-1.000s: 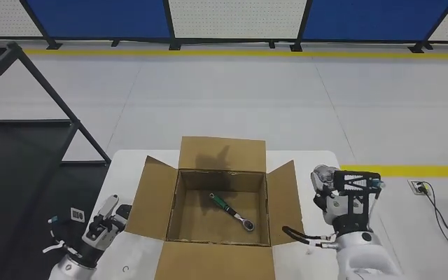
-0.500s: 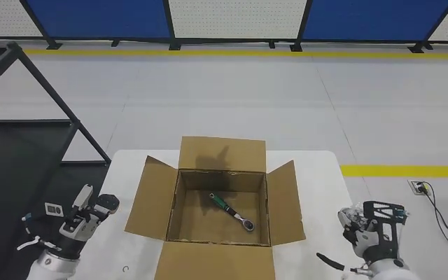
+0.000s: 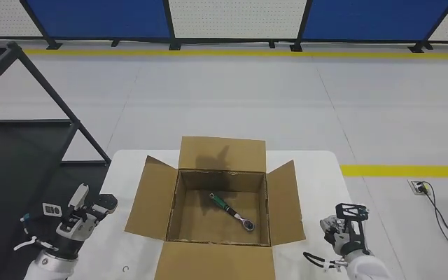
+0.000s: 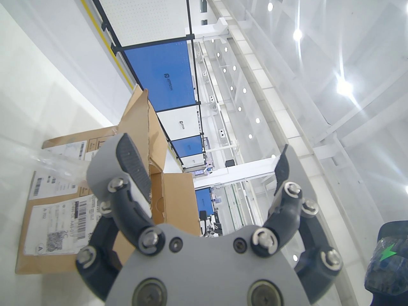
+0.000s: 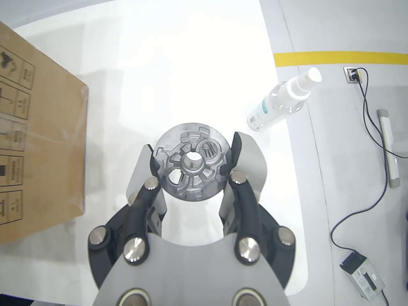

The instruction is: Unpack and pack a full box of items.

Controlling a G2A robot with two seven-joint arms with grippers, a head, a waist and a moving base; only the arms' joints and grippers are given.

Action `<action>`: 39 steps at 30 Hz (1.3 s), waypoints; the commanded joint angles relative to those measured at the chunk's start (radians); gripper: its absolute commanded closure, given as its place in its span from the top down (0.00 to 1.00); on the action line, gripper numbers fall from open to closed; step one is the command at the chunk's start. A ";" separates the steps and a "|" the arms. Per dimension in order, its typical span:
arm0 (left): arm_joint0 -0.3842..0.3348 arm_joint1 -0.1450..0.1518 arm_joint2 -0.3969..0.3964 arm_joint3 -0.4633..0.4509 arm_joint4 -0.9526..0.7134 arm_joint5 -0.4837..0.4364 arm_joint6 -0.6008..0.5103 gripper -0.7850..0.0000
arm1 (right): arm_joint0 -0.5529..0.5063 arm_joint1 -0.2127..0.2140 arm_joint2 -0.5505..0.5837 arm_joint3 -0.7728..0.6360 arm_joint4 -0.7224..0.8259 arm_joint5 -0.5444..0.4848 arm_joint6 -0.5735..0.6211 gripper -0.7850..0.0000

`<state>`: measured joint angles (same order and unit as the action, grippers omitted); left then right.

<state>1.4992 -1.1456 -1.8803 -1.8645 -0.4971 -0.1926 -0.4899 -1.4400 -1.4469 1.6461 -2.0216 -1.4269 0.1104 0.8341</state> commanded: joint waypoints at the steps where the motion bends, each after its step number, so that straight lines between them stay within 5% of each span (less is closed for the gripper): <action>1: 0.000 0.000 0.000 0.000 0.000 0.000 0.000 1.00 | 0.010 0.001 -0.003 0.023 -0.003 0.003 -0.009 0.00; 38: 0.000 0.000 0.000 0.000 0.000 0.000 0.000 1.00 | 0.237 0.000 -0.134 0.360 -0.169 0.133 0.078 0.00; 39: 0.000 0.000 0.000 0.000 0.000 0.000 0.000 1.00 | 0.237 0.000 -0.134 0.361 -0.166 0.132 0.077 0.10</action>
<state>1.4992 -1.1456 -1.8803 -1.8645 -0.4971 -0.1926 -0.4899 -1.2033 -1.4472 1.5117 -1.6616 -1.5952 0.2428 0.9115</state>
